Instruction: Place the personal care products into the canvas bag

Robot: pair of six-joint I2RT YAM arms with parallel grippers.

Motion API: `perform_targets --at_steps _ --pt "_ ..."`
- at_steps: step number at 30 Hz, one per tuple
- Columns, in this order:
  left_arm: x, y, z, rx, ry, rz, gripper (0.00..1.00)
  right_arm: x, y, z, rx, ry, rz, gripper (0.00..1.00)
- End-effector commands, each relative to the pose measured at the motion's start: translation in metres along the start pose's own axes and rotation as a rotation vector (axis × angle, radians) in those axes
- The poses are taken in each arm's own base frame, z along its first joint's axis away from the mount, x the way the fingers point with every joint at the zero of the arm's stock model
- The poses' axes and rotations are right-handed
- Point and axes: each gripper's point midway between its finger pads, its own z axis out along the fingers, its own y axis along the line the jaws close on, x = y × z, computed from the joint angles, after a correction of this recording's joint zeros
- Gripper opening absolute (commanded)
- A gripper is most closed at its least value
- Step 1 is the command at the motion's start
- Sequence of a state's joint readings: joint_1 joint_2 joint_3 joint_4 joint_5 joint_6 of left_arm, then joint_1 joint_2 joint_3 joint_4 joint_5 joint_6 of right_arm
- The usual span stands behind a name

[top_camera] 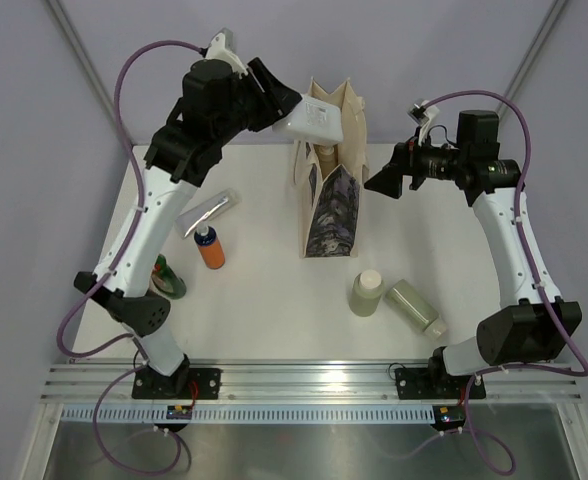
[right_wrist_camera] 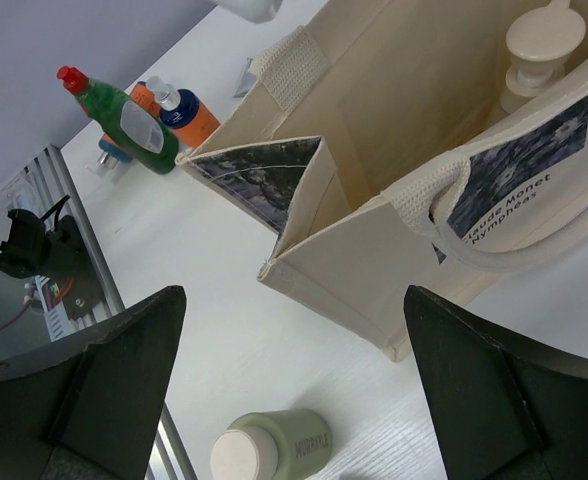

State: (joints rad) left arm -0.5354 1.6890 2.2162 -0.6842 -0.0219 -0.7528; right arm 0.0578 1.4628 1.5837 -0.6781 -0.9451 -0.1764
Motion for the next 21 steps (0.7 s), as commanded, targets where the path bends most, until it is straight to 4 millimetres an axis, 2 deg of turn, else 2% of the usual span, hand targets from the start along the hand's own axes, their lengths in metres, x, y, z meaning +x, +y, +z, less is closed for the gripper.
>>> perform_targets --at_steps 1,3,4,7,13,14,17,19,21 --pt "-0.05 -0.055 0.002 0.215 -0.169 -0.042 0.0 -0.011 0.015 -0.011 -0.015 -0.042 -0.045 1.0" --pt "-0.04 -0.046 0.02 0.194 -0.15 -0.032 0.0 -0.011 0.015 -0.013 -0.014 -0.044 -0.048 0.99" --pt "-0.029 -0.038 0.037 0.179 -0.125 -0.023 0.0 -0.011 0.016 -0.015 -0.014 -0.046 -0.059 1.0" --pt "-0.013 -0.024 0.062 0.147 -0.095 0.01 0.0 -0.009 0.015 -0.018 -0.005 -0.043 -0.077 0.99" --pt "0.019 -0.001 0.091 0.095 -0.017 0.104 0.0 0.005 0.012 -0.016 -0.012 -0.022 -0.069 0.99" --pt "0.029 0.006 0.097 0.078 0.008 0.115 0.02 0.01 0.013 -0.015 -0.024 -0.011 -0.057 0.99" --pt "0.05 0.017 0.108 0.051 0.057 0.165 0.16 0.022 0.012 -0.011 -0.056 0.016 -0.045 1.0" --pt "0.065 0.02 0.113 0.039 0.089 0.184 0.3 0.031 0.01 -0.008 -0.084 0.039 -0.067 1.0" --pt "0.081 0.026 0.12 0.028 0.126 0.191 0.39 0.044 0.01 -0.006 -0.12 0.067 -0.081 1.0"
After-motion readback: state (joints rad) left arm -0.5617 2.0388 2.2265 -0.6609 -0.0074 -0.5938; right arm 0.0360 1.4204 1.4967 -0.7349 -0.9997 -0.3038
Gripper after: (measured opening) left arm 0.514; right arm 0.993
